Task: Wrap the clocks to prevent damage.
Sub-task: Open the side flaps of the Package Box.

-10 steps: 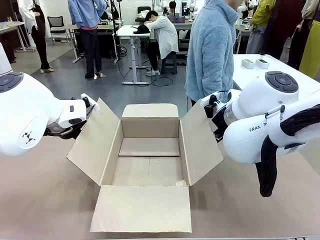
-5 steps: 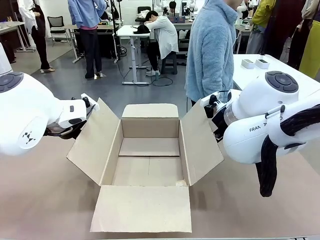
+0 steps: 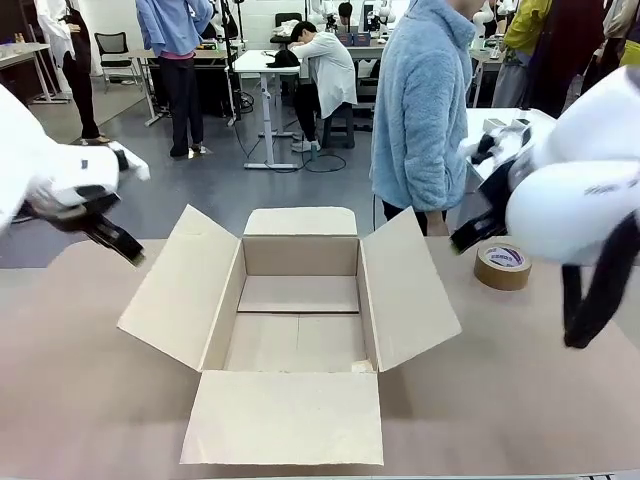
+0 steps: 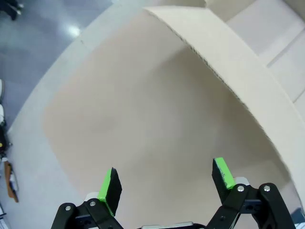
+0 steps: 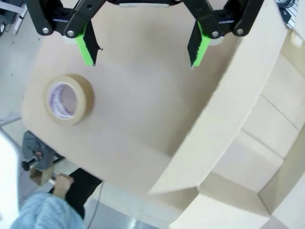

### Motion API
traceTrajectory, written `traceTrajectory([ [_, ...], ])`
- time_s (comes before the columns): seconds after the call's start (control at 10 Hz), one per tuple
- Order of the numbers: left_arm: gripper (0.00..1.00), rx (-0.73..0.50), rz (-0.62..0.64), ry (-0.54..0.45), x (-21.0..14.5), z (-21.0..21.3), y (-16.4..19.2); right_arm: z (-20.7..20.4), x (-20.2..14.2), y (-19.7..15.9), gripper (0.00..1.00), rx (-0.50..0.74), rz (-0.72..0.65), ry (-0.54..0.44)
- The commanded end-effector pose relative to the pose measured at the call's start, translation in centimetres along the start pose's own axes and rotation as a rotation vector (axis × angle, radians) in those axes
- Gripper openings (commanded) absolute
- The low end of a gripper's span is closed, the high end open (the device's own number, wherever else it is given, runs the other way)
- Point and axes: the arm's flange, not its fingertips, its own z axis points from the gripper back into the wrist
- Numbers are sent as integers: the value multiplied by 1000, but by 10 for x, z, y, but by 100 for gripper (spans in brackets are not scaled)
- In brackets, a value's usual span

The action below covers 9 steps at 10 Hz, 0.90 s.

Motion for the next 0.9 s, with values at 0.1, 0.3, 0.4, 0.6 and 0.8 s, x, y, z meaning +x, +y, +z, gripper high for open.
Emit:
traceTrajectory([
  [0.1, 100, 27, -107, 18, 36, 100, -9, 100, 48, 44, 100, -41, 51, 6],
  [0.3, 100, 1, -128, 9, 61, 147, -15, 142, 79, 72, 100, -39, 68, 29],
  [0.4, 100, -11, -127, 13, 69, 158, -19, 151, 90, 84, 100, -35, 81, 82],
  [0.6, 100, 15, -127, -4, 58, 162, -23, 159, 73, 84, 100, -34, 86, 15],
  [0.8, 100, 15, -127, -4, 58, 162, -23, 159, 73, 84, 100, -34, 86, 15],
])
